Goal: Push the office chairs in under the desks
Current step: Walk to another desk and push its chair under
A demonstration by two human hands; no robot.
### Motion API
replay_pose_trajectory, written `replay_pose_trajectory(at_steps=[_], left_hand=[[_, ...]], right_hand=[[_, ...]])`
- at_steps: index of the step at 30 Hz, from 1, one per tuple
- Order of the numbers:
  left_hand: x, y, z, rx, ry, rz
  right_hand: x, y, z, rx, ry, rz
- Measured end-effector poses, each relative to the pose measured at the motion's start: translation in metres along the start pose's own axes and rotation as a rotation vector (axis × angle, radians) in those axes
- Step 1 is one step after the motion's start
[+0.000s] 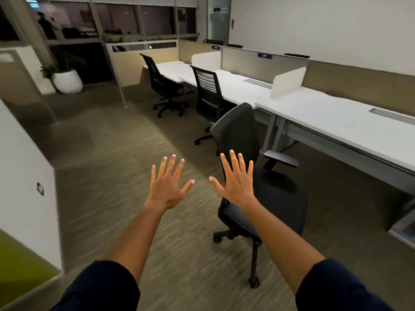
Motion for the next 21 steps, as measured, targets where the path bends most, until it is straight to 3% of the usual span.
replay_pose_trajectory(at_steps=[10,21], left_hand=[[0.069,-0.164,-0.038,0.061,0.006,-0.14],[0.071,-0.325,-0.047,0.085,0.029,-0.312]], right_hand=[[0.001,-0.151,-0.067,0.007,-0.023,-0.168],[-0.027,-0.279,-0.079,0.022,-0.084,-0.421]])
Point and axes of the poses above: each hand's wrist, its own y-axis away from the middle knuckle, its own z-axis out of the back of the hand, x = y × z, the point moved 10 cm from there along -y, towards the middle knuckle, and after that the axes turned 3 degrees about x, right-handed, at the moved point
